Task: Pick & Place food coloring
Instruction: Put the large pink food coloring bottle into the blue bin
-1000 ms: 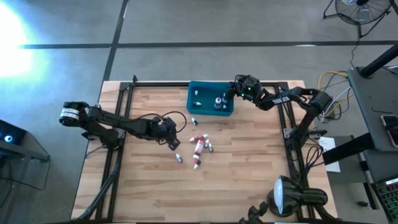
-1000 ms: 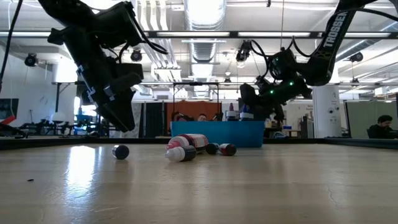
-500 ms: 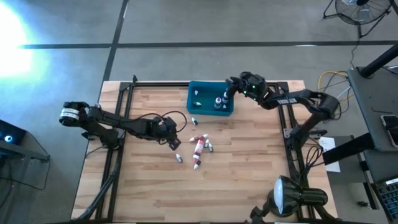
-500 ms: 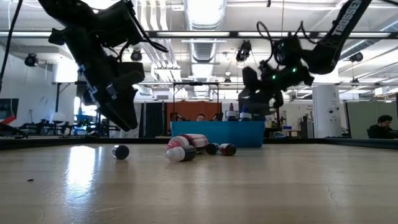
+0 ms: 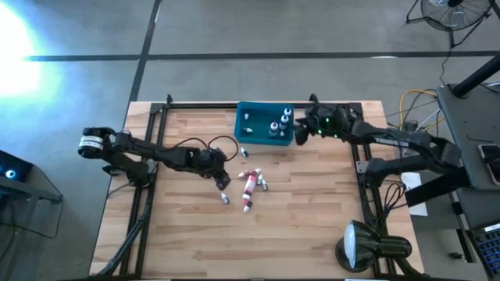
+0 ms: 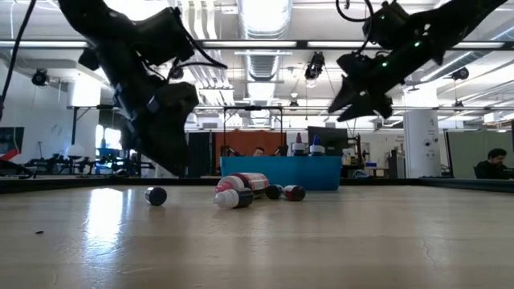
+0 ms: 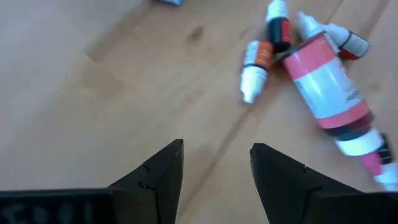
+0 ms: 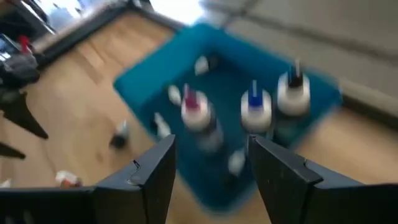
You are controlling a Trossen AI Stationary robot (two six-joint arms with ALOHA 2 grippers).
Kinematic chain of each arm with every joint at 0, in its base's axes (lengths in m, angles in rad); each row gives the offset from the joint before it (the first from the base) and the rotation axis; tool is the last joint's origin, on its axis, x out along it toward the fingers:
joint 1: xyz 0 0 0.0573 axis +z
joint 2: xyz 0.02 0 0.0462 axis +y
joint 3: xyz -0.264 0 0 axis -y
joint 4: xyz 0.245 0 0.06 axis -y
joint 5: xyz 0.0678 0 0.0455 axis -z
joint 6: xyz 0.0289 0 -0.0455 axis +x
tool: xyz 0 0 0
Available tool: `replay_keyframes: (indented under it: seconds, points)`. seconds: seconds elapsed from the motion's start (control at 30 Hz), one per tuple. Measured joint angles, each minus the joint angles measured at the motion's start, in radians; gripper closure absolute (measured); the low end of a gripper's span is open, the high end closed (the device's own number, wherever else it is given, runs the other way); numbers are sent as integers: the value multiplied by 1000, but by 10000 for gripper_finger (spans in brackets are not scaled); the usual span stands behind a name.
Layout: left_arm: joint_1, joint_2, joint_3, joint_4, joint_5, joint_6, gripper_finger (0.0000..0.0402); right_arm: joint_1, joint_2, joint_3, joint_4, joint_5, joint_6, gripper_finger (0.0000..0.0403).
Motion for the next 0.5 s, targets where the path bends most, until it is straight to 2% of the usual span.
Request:
replay_keyframes:
  seconds: [0.13, 0.3, 0.5]
  points:
    - [5, 42, 28, 1, 84, -108, 239, 82, -50, 0, -175, 54, 170, 209]
    - [4, 101, 112, -16, 138, -201, 239, 162, -58, 0, -285, 74, 405, 209]
    - [-14, 179, 271, -119, 142, -225, 239, 240, -35, 0, -327, 77, 504, 209]
